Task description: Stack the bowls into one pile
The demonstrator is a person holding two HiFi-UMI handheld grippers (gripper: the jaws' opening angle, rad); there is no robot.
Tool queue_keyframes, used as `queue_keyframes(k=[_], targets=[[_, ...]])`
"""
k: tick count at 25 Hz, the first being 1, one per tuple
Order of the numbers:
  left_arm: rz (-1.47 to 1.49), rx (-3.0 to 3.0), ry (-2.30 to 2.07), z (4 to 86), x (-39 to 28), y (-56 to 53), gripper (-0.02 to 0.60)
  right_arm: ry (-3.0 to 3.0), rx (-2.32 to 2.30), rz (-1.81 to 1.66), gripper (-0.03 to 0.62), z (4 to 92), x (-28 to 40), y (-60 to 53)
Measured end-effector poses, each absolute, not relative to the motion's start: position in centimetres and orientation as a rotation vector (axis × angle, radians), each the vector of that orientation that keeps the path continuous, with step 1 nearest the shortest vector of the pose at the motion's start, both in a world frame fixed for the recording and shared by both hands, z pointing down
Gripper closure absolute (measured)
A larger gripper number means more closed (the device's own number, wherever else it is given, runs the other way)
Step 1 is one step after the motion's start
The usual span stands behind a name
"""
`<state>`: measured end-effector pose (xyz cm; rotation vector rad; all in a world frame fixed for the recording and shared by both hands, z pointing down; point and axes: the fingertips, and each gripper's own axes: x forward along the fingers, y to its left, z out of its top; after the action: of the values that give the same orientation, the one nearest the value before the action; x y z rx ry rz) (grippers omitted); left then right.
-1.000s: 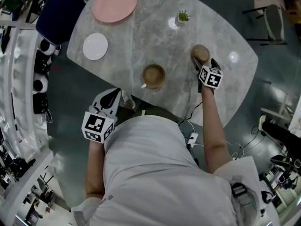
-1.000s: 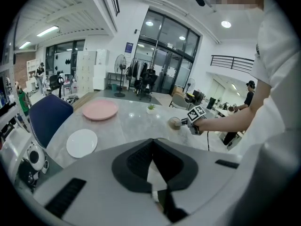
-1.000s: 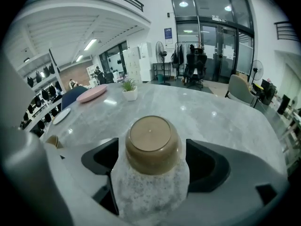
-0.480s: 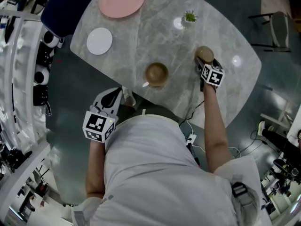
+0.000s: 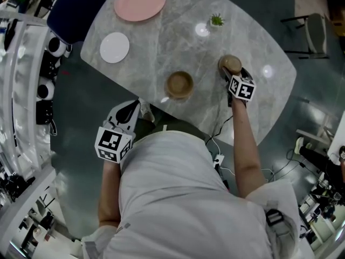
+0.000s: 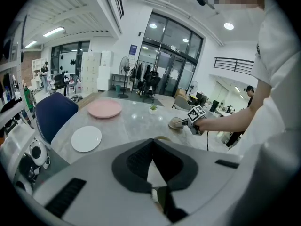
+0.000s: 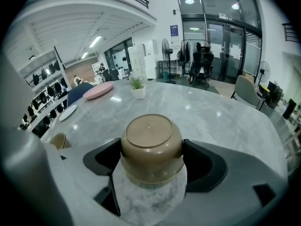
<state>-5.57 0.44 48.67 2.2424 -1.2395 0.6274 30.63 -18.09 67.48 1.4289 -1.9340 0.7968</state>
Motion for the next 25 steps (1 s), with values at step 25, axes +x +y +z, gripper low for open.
queue_keyframes(k=[25], targets=[[0.457, 2.435, -1.009, 47.8, -6.9, -1.7, 0.581, -2.03, 1.177, 0.792, 0.171, 61.0, 17.6, -6.9]])
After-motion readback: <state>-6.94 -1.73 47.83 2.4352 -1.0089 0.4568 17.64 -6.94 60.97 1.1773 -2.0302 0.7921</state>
